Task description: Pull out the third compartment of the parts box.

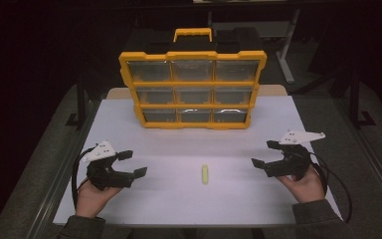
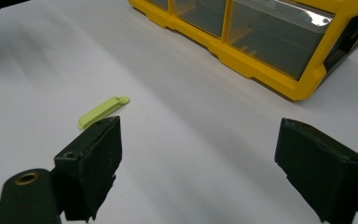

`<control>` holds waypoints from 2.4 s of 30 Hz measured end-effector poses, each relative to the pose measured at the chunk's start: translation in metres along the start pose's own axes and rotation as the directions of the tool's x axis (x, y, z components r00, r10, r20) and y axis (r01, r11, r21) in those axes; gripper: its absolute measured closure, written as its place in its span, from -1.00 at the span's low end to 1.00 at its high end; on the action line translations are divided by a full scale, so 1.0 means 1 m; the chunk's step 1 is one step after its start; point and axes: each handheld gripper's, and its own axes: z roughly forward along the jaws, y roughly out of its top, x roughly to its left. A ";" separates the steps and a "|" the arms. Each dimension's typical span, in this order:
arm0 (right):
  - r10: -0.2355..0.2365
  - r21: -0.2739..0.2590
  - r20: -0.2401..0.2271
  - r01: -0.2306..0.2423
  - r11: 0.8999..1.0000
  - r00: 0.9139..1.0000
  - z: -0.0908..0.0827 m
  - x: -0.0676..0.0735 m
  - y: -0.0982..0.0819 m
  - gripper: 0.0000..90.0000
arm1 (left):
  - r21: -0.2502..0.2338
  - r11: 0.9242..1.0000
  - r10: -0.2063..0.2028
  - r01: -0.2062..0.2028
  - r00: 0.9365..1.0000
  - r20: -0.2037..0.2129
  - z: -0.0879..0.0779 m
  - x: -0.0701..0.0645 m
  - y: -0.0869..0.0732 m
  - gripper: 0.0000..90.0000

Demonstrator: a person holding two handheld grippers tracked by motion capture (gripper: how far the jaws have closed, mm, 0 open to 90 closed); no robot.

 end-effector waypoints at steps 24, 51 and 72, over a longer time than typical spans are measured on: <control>0.007 0.004 0.000 -0.007 1.000 1.000 -0.003 0.001 0.000 -0.69 | -0.003 1.000 0.008 -0.008 1.000 0.006 0.000 -0.003 0.001 -0.56; 0.003 0.001 0.000 -0.003 1.000 1.000 -0.008 0.000 0.002 -0.69 | -0.062 0.997 -0.036 0.048 0.982 0.188 0.012 -0.007 0.023 -0.46; -0.002 0.017 0.006 0.002 1.000 1.000 -0.007 -0.001 0.000 -0.69 | -0.089 0.986 -0.108 0.144 0.942 0.319 0.039 -0.009 0.060 -0.39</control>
